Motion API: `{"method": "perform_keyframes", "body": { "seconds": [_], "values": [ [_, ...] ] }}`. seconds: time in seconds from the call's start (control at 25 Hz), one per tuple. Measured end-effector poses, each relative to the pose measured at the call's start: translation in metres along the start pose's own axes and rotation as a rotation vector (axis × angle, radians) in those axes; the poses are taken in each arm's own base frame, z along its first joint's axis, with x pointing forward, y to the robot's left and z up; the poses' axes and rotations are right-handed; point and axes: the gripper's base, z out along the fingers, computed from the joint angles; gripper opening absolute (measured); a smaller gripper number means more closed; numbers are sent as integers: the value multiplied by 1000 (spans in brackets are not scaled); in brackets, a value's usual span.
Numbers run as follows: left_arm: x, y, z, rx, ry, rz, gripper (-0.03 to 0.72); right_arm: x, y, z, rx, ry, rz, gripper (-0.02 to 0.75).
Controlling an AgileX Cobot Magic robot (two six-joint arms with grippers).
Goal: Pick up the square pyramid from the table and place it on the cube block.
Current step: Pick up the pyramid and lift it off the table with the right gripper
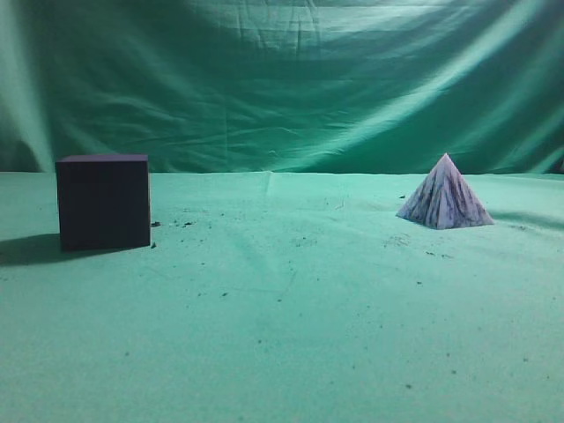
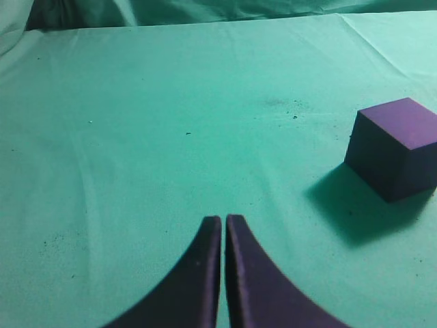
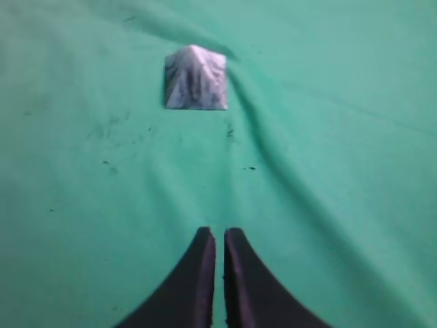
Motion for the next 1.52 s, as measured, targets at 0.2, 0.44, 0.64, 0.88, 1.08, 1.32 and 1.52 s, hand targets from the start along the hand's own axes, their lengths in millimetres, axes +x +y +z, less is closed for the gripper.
{"method": "perform_keyframes", "body": {
  "seconds": [0.2, 0.44, 0.64, 0.88, 1.08, 1.32, 1.52],
  "values": [
    [0, 0, 0, 0, 0, 0, 0, -26, 22, 36, -89, 109, -49, 48],
    [0, 0, 0, 0, 0, 0, 0, -63, 26, 81, -72, 190, 159, 368],
    [0, 0, 0, 0, 0, 0, 0, -86, 29, 128, -55, 293, 185, 654],
    [0, 0, 0, 0, 0, 0, 0, -106, 30, 171, -35, 389, 169, 647],
    [0, 0, 0, 0, 0, 0, 0, -113, 26, 197, 26, 421, 127, 598],
    [0, 0, 0, 0, 0, 0, 0, -103, 26, 223, 46, 482, 130, 598],
    [0, 0, 0, 0, 0, 0, 0, -95, 28, 240, 47, 506, 129, 575]
  ]
}}
